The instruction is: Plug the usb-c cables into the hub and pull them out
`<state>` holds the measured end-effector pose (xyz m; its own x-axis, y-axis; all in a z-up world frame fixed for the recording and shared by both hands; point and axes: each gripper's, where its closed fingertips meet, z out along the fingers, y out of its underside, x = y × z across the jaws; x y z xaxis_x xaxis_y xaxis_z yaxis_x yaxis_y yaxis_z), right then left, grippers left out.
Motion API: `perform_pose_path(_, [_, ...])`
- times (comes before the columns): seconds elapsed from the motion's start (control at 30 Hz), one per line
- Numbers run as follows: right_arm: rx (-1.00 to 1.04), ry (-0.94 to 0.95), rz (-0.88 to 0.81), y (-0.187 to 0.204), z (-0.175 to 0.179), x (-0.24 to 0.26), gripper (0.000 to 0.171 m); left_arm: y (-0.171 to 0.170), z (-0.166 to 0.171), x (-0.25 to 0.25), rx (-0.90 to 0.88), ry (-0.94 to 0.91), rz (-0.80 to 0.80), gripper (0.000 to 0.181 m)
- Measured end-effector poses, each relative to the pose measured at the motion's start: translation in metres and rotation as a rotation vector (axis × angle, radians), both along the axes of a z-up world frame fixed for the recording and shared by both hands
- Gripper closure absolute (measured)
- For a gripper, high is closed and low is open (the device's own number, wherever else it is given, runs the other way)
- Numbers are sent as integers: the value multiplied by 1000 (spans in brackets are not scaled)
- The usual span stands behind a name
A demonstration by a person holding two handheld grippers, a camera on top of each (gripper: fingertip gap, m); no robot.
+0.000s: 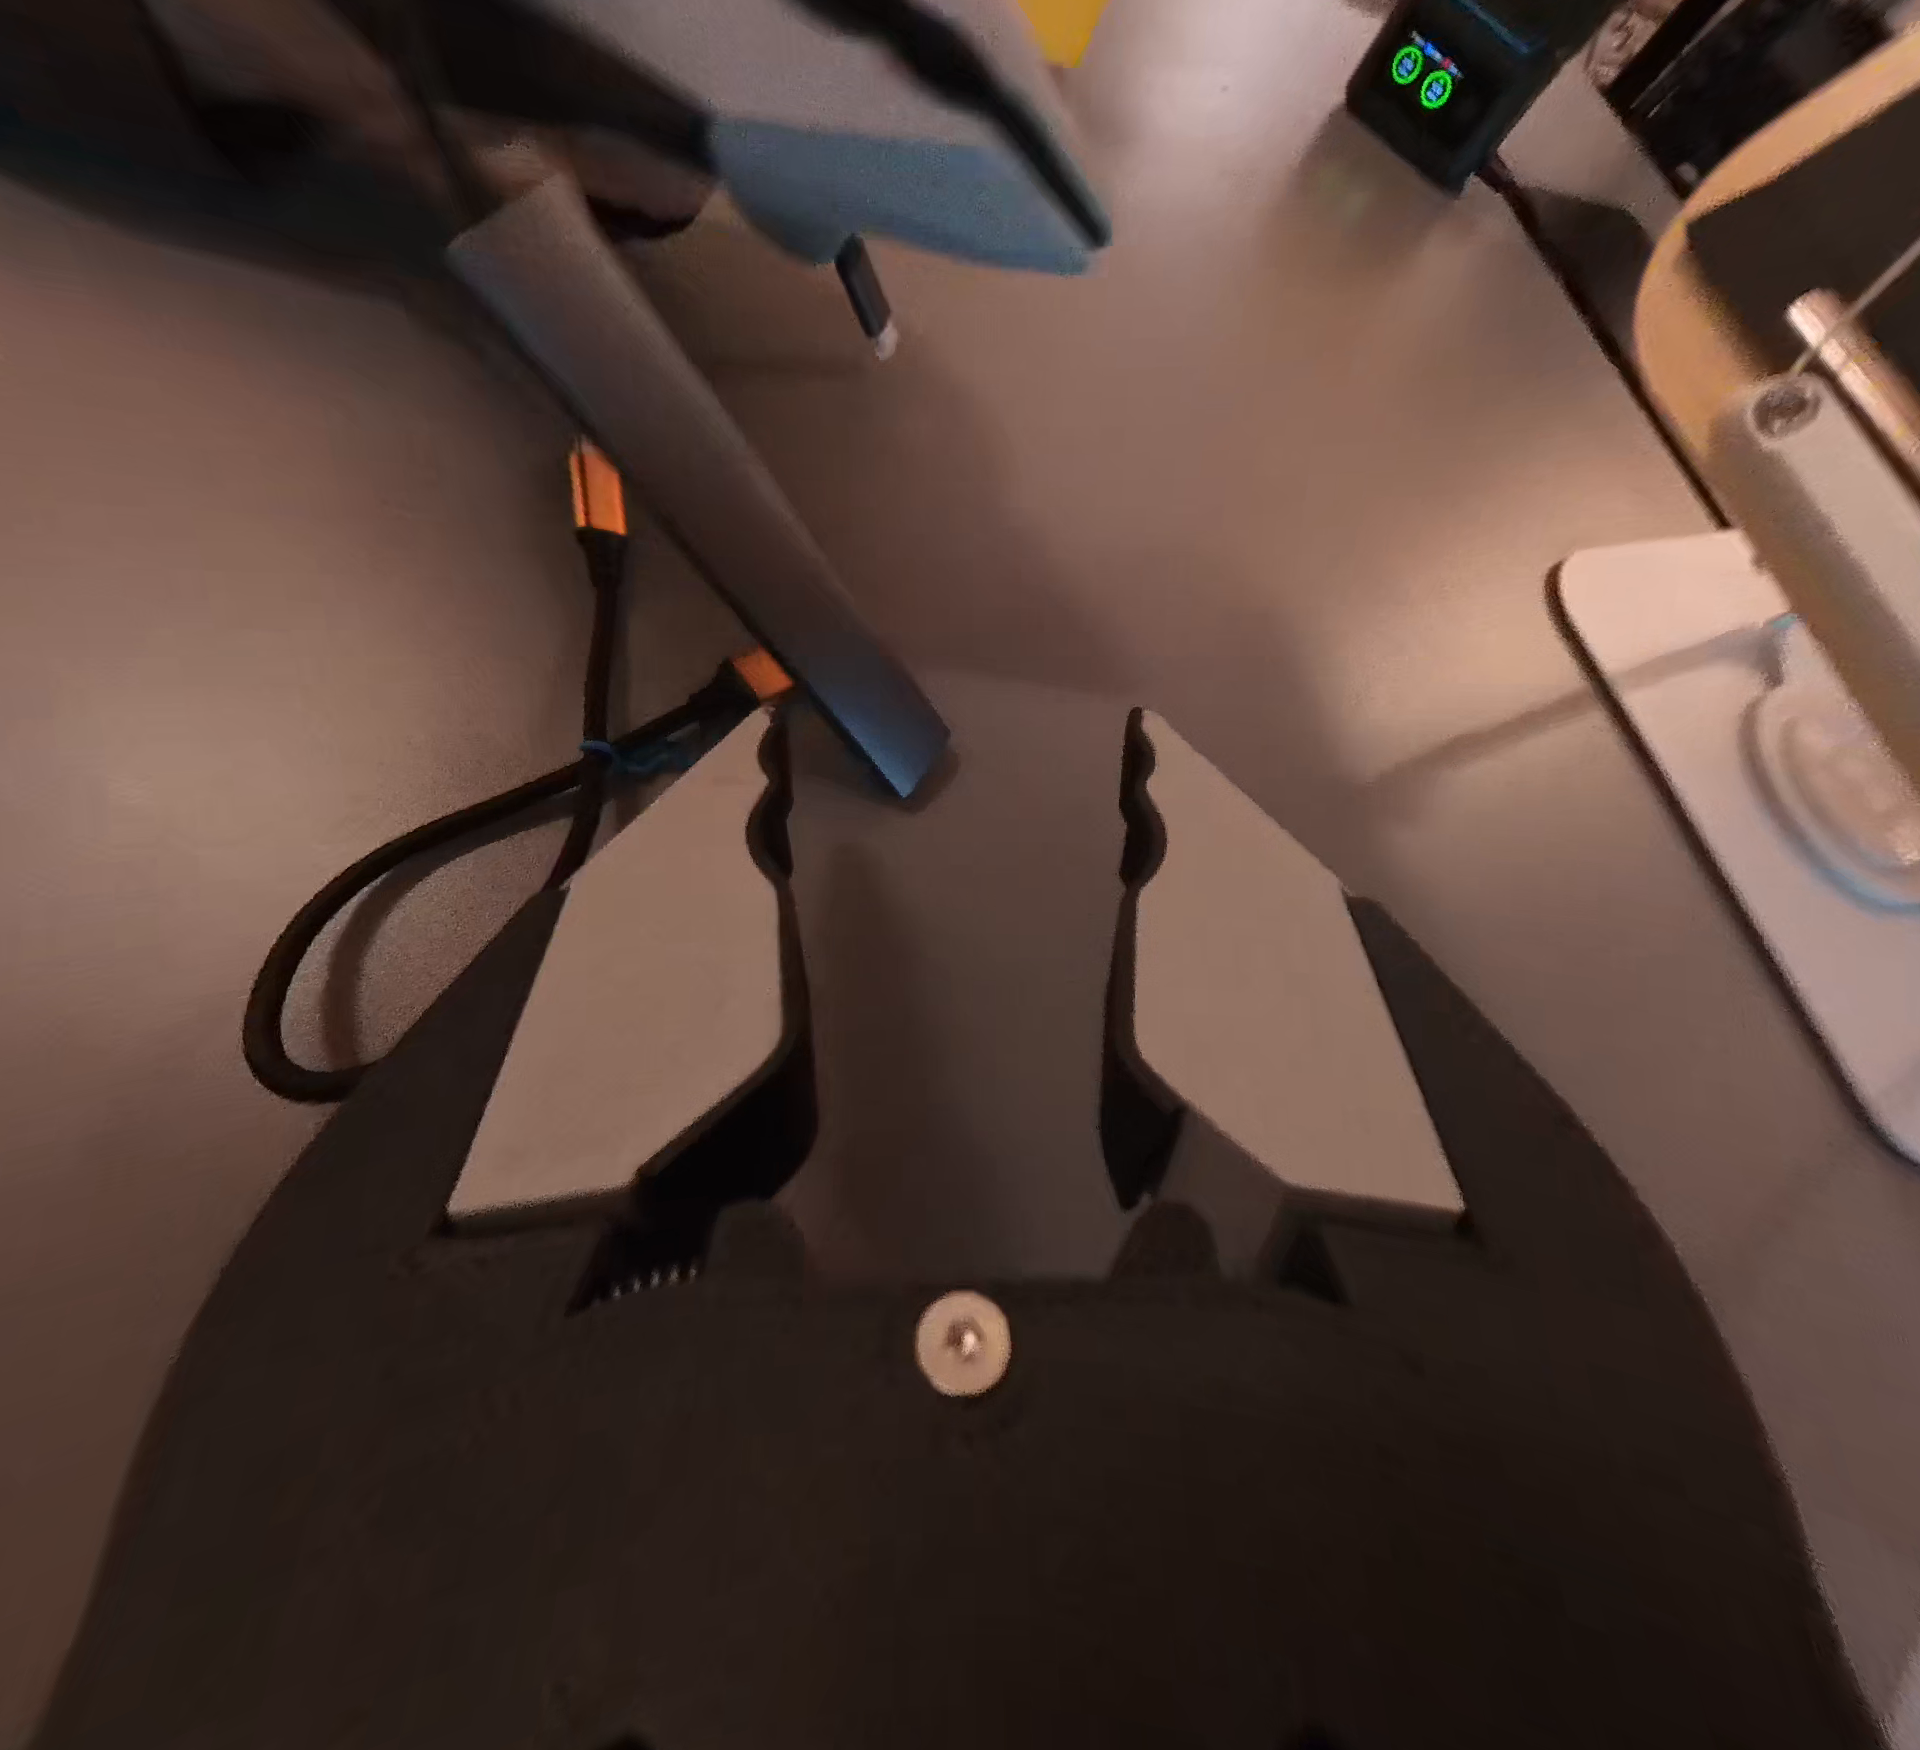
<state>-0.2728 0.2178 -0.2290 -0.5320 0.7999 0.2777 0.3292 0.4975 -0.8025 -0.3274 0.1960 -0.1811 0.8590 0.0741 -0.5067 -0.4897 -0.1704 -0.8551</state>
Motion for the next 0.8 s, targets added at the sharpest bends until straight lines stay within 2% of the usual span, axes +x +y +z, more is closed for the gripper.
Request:
perform_pose_path(0.13, [169,34,18,-17,-8,-4,107,-2,8,-24,39,-201,97,181])
perform_pose_path(0.23, [230,29,14,-31,-15,-12,109,-2,9,-26,49,-287,105,181])
perform_pose_path(0.3, [260,29,14,-39,-18,-17,130,0,8,-25,40,-288,107,181])
perform_pose_path(0.33, [289,25,5,-40,-20,-19,154,0,7,-25,34,-276,112,181])
perform_pose_path(0.37, [336,29,-22,-36,-21,-22,163,0,6,-25,26,-261,116,181])
perform_pose_path(0.43, [408,68,-83,-25,-15,-28,164,-1,2,-24,2,-223,108,181])
perform_pose_path(0.57, [334,82,-134,-2,-4,-25,163,-3,-21,-4,-135,-87,-12,181])
perform_pose_path(0.63, [306,70,-87,-1,-5,-19,164,-2,-20,16,-121,-19,-106,157])
perform_pose_path(0.7, [333,90,-39,-4,-6,-15,164,-1,-16,33,-75,43,-164,140])
perform_pose_path(0.73, [351,107,-28,-6,-5,-14,164,-2,-14,41,-54,72,-193,134])
perform_pose_path(0.8, [367,115,1,-12,-6,-13,164,-4,-12,57,-21,116,-261,137])
